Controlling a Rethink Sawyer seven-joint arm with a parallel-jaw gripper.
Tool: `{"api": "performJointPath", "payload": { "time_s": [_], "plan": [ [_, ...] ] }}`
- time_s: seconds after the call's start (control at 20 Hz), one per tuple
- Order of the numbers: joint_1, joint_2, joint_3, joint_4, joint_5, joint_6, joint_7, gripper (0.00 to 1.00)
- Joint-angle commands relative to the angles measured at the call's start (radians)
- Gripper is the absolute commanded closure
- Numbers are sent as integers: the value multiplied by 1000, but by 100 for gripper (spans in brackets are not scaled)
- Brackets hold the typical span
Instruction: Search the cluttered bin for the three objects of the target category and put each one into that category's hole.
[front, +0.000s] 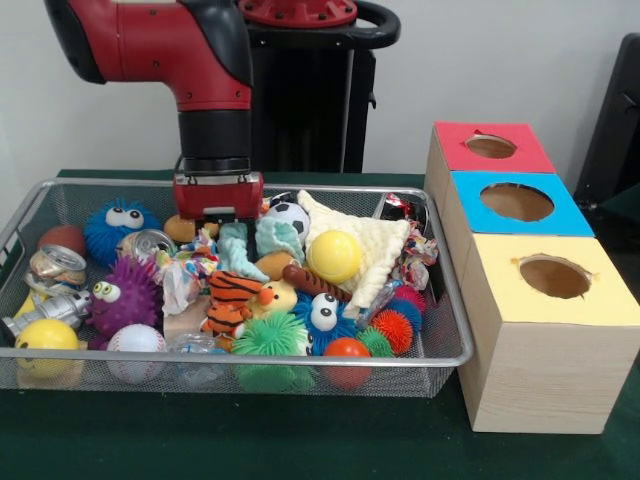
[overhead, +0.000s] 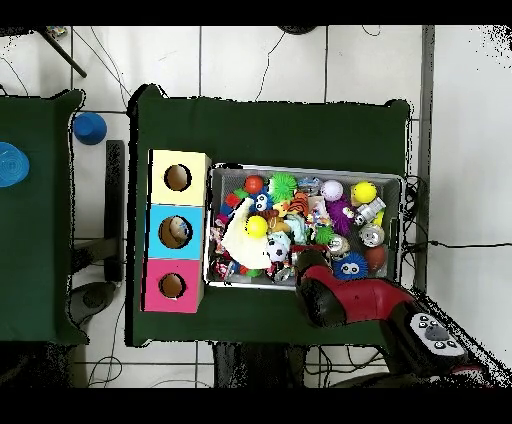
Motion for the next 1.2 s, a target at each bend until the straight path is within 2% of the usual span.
{"api": "performJointPath", "payload": {
  "time_s": [0.05, 0.35, 0.75, 1.0, 1.2],
  "plan": [
    [73, -2, -73, -21, 68, 127, 119, 0],
    [87, 15, -87, -66, 103, 98, 120, 0],
    [97, 60, -57, -169, 180, 152, 107, 0],
    [85, 65, -15, -206, 216, 259, 71, 0],
    [86, 71, 5, -238, 227, 302, 51, 0]
  ]
}}
